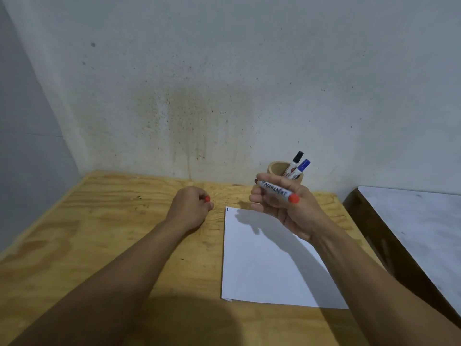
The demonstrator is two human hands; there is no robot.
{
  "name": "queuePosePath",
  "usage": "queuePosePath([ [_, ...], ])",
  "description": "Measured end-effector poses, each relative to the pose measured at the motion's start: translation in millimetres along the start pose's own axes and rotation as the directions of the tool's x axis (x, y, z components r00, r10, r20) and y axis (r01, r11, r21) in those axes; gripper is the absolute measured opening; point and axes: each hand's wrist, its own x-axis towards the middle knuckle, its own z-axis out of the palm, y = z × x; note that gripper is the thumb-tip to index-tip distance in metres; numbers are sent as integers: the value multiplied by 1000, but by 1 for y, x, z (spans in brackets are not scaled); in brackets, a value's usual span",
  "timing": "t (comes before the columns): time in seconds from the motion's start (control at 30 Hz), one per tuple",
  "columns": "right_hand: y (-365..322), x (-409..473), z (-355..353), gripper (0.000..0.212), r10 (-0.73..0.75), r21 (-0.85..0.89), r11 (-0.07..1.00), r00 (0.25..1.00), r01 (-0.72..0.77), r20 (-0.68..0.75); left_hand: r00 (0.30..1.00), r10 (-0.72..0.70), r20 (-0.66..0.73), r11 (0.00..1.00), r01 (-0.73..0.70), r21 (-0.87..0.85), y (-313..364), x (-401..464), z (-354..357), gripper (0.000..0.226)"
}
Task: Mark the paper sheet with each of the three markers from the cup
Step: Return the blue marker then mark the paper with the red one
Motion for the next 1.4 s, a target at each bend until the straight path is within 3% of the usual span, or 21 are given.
queuePosePath([
  [0.07, 8, 6, -1, 45, -34, 2, 999, 999, 34, -25, 1000, 3, -15, 1000, -3, -19, -1, -3, 3, 41],
  [0.13, 16, 12, 0, 38, -65, -46, 997, 995, 61, -81, 995, -14, -98, 999, 9, -51, -2, -10, 3, 62],
  [0.23, 29, 24, 3, 19, -85, -175, 983, 979, 52, -186, 932, 240, -273, 971, -231, 64, -2, -30, 3, 34],
  [0.3, 37, 31, 6, 21, -109, -242, 969, 968, 52, -228, 884, 418, -207, 908, -401, 121, 0, -43, 5, 20],
  [0.37, 44, 35, 10, 22, -138, -300, 952, 961, 62, -239, 867, 491, -88, 869, -481, 112, -1, -50, 8, 22],
  [0.53, 61, 38, 20, 13, -220, -441, 892, 949, 101, -226, 886, 463, 30, 876, -462, 141, -8, -54, 17, 38],
  [0.73, 69, 44, 12, 16, -291, -595, 795, 935, 118, -203, 895, 446, 27, 886, -445, 130, -9, -53, 18, 38],
  [1.4, 73, 48, 3, 11, -289, -641, 759, 941, 114, -175, 901, 432, 48, 897, -435, 79, -11, -53, 20, 38],
])
